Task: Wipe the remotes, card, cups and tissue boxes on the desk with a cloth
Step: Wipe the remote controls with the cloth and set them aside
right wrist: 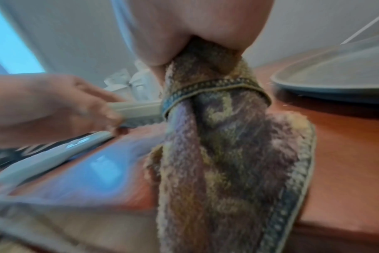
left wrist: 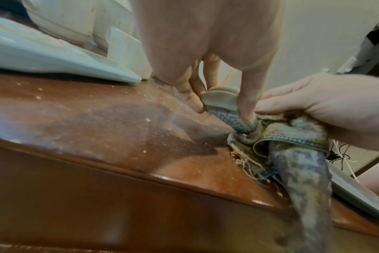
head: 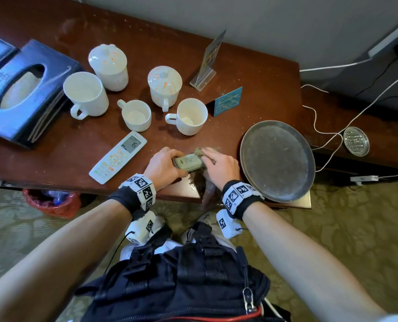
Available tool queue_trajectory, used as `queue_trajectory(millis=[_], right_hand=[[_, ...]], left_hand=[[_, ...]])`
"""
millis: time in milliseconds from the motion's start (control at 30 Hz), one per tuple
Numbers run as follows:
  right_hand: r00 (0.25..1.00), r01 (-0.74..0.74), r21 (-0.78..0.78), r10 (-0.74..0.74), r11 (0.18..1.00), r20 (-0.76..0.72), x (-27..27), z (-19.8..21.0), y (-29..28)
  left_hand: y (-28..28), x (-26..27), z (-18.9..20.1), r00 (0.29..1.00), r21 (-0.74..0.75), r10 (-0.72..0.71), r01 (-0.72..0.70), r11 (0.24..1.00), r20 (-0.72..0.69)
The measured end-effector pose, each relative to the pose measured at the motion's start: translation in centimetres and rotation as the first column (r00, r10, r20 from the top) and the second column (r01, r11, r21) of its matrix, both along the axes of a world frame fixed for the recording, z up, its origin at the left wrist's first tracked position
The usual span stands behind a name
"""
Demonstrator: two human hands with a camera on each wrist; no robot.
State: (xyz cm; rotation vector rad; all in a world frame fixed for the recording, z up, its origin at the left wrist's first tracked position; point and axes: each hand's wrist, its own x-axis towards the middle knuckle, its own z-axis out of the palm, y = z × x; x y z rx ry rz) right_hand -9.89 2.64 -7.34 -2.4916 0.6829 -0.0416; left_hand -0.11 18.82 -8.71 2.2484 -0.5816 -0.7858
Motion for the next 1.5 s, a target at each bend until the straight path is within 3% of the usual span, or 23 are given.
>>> queue_trajectory(millis=[133, 200, 300, 367, 467, 567, 733, 833, 1033, 1267, 1367, 1500], right_hand=[[0.973, -0.211, -0.024, 0.212, 0.977, 0.093, -0.8, -0.1, 2.0], [0.988, -0.144, -0.049, 0.146, 0.988, 0.048, -0.9, -0.2, 0.5], [0.996, 0.062, -0.026, -0.064, 0.998, -0.057, -0.9, 0.3, -2.4], [0.989, 0.146, 0.012, -0.146, 0.989, -0.013, -0.7, 0.8, -3.3], [0.985, 0.16, 0.058, -0.163, 0.986, 0.064, -0.2, 1.1, -2.8], [0.993, 0.092, 0.061, -0.096, 0.994, 0.074, 0.3, 0.5, -1.3], [0.968, -0.151, -0.068, 0.162, 0.986, 0.191, 0.2, -1.0, 3.0], [0.976, -0.132, -0.134, 0.152, 0.982, 0.155, 0.2, -1.3, 1.9], [0.995, 0.079, -0.042, -0.076, 0.996, 0.057, 0.8, 0.0, -2.0], [0.993, 0.096, -0.026, -0.095, 0.995, 0.065, 0.1, -0.4, -2.0], [0.993, 0.101, -0.026, -0.099, 0.995, 0.071, 0.2, -0.7, -1.8], [0.996, 0.078, -0.014, -0.078, 0.997, 0.037, 0.5, -0.9, -1.5]], left_hand=[[0.2, 0.1, -0.1, 1.0, 0.012, -0.004, 0.004, 1.0, -0.021], [0.4, 0.1, -0.2, 0.999, 0.007, -0.017, 0.017, 1.0, -0.045], [0.8, 0.4, -0.2, 0.988, -0.02, 0.009, -0.012, 1.0, -0.153], [1.0, 0.7, -0.4, 0.966, -0.049, 0.047, -0.061, 0.997, -0.254], [1.2, 1.2, -0.8, 0.935, -0.059, 0.093, -0.12, 0.991, -0.342], [1.1, 1.3, -0.8, 0.919, -0.098, 0.097, -0.145, 0.985, -0.383], [1.0, 1.3, -0.8, 0.894, -0.16, 0.08, -0.166, 0.973, -0.442], [1.3, 1.4, -0.8, 0.884, -0.153, 0.073, -0.161, 0.975, -0.461], [1.6, 1.8, -0.4, 0.939, -0.068, 0.079, -0.108, 0.992, -0.335], [1.2, 2.5, 0.0, 0.998, 0.008, 0.057, -0.057, 0.998, -0.04], [0.7, 2.7, 0.1, 0.995, 0.145, -0.051, 0.039, 0.989, 0.082], [0.2, 2.3, 0.0, 0.948, 0.329, -0.272, 0.206, 0.921, 0.166]])
